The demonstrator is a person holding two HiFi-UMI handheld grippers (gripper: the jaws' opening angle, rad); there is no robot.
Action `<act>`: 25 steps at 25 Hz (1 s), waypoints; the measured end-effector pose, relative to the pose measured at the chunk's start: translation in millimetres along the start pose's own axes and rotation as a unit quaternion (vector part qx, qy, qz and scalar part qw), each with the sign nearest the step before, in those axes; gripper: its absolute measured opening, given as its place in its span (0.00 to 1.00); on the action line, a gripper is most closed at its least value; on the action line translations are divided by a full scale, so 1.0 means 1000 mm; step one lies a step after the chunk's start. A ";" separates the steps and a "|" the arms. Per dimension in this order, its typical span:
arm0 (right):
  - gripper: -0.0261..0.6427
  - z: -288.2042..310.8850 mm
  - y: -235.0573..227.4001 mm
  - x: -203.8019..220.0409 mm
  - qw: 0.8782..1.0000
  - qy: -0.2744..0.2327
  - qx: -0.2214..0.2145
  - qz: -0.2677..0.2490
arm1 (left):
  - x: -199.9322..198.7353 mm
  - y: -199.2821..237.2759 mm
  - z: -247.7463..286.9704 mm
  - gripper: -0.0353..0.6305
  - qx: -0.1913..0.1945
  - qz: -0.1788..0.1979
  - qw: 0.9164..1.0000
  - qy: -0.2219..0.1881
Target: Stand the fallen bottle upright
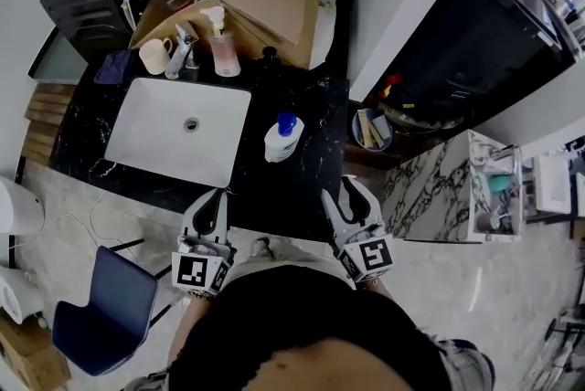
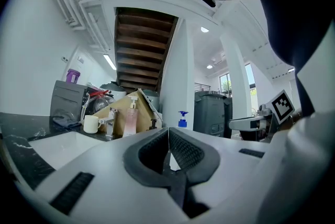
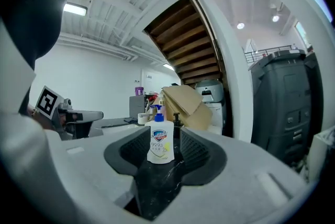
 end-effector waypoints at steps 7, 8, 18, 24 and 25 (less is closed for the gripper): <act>0.15 0.003 -0.001 0.003 1.000 -0.009 0.003 0.008 | 0.005 0.001 -0.001 0.06 -0.002 -0.004 1.000 0.008; 0.14 0.004 -0.003 0.002 1.000 -0.010 0.006 0.009 | 0.005 0.001 -0.001 0.06 -0.003 -0.006 1.000 0.009; 0.05 0.006 -0.006 0.006 1.000 -0.008 0.013 0.013 | 0.003 0.003 -0.002 0.06 -0.013 0.000 1.000 0.008; 0.05 0.003 -0.004 0.009 1.000 0.001 0.009 0.010 | 0.008 0.001 -0.008 0.06 -0.015 -0.006 1.000 0.013; 0.05 0.004 -0.002 0.010 1.000 0.002 0.007 0.008 | 0.007 0.002 -0.009 0.06 -0.015 -0.005 1.000 0.013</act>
Point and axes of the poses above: the fingertips, and each gripper's own axes: z forward along the fingers, y to its left, x out of its underside, the point moved 8 cm from there along -z, backward along the fingers, and after that the axes turned 6 degrees about -z, right-handed, at the moved point
